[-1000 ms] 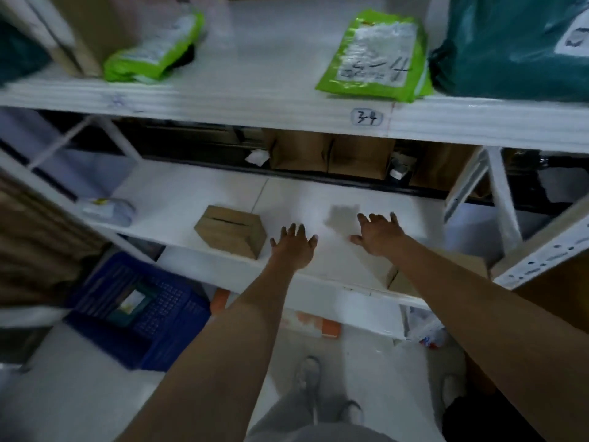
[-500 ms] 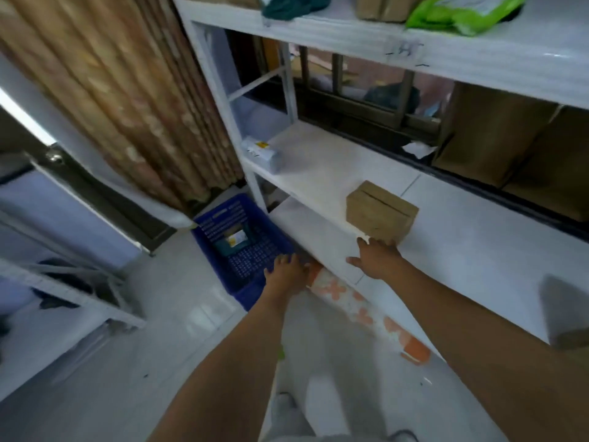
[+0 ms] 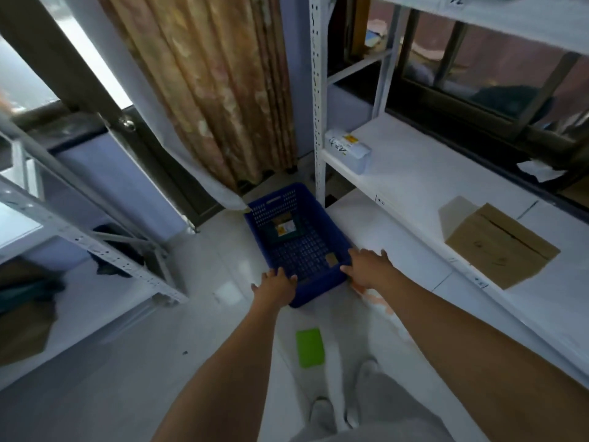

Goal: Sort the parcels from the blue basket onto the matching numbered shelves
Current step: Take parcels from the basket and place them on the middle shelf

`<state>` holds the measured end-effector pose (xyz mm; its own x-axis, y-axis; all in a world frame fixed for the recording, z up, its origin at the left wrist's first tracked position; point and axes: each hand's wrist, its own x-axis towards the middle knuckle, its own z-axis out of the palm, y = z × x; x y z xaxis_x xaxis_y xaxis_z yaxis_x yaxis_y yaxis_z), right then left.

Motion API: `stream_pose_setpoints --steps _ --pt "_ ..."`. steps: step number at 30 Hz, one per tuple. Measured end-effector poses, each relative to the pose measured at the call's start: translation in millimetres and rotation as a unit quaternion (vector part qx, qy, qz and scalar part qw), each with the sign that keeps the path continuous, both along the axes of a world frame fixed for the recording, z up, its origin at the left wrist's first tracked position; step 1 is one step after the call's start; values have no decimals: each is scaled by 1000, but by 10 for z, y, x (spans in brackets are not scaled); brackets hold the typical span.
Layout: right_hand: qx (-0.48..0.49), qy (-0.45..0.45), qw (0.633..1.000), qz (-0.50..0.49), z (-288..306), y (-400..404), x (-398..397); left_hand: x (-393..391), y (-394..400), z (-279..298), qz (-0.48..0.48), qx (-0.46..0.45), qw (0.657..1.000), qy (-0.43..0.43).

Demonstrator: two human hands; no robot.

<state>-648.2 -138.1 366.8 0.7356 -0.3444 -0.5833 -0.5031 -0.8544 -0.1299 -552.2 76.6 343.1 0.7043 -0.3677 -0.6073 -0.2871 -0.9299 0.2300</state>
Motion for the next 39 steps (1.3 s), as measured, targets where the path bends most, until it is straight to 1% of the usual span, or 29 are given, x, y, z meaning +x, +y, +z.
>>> stream_pose_setpoints --steps 5,7,11,14,18,21,23,26,32,34,36,39 --pt "-6 22 999 27 -185 -197 549 520 -264 -154 -14 -2 999 29" --pt "-7 24 1000 19 -336 -339 813 775 -394 -217 -21 5 999 38" --pt "-1 21 1000 11 -671 -656 1460 1408 -618 -399 -13 9 999 30" --pt "29 25 999 13 -860 -811 1886 1841 -737 -563 -4 17 999 31" --pt "44 40 998 5 -1172 -983 2391 2394 -942 -957 -8 16 999 40" --pt "59 60 996 -7 -1621 -1011 2634 2655 -1042 -1439 -30 23 997 71" --pt "69 67 995 -32 -2045 -1017 2794 2819 -1104 -1881 -45 34 994 95" --pt "84 60 992 -67 -2814 -1043 3014 3072 -1214 -2689 -72 43 988 134" --pt "84 87 986 -111 -4683 -1202 3339 3346 -1423 -4680 -113 68 975 178" --pt "76 112 983 -123 -5270 -1270 3400 3328 -1525 -5376 -122 73 970 198" --pt "59 158 978 -122 -5806 -1335 3485 3287 -1620 -5993 -128 73 965 215" --pt "31 219 966 -131 -6537 -1446 3582 3149 -1704 -6837 -113 78 958 250"
